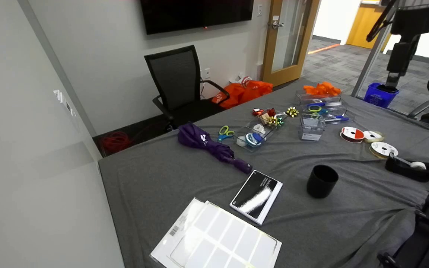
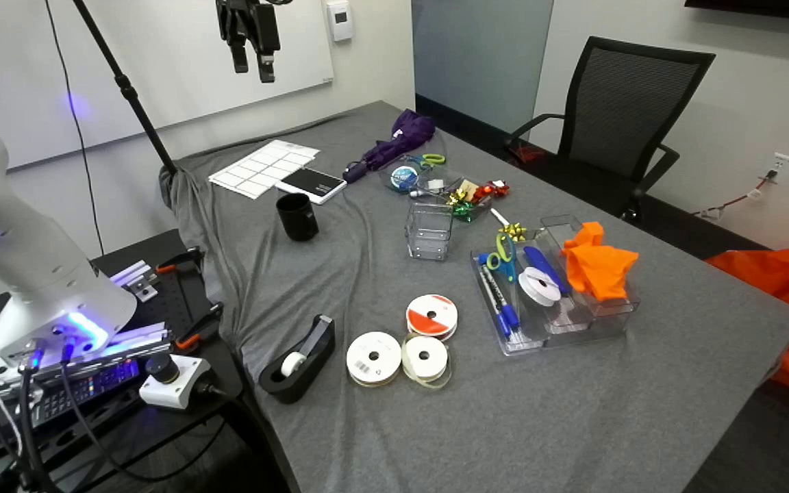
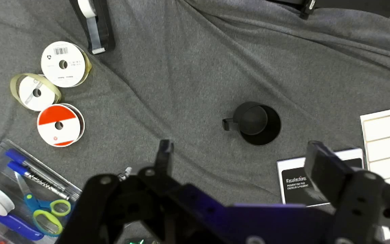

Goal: Put the circular object inside the transparent box

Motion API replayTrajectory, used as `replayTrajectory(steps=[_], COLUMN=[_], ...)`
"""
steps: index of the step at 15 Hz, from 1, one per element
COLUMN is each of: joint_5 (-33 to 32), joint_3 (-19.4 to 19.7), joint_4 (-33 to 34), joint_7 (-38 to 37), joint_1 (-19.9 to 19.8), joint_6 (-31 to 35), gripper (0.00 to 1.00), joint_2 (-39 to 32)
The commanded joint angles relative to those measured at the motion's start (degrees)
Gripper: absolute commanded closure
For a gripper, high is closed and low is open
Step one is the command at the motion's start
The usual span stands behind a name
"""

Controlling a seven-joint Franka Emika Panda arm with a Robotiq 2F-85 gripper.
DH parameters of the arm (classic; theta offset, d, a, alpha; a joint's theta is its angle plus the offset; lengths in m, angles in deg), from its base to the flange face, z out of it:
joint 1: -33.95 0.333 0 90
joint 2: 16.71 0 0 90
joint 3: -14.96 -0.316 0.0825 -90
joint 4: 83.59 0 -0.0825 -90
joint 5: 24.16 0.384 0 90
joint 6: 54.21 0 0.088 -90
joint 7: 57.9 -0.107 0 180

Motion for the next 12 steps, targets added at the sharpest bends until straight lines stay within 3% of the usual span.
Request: replayTrajectory(steps=[1,7,12], joint_5=[0.0,-6.6,-6.7], joint_3=[0.0,2.0,6.9], joint_4=[0.1,2.1,4.3], joint_7=[0.0,4.4,17.9], joint_1=[0.0,-1.3,-2.6], joint_6=[-0.2,5.0,16.3], gripper=[0.0,0.0,0.0], joint_2=[0.0,-3.5,-9.3])
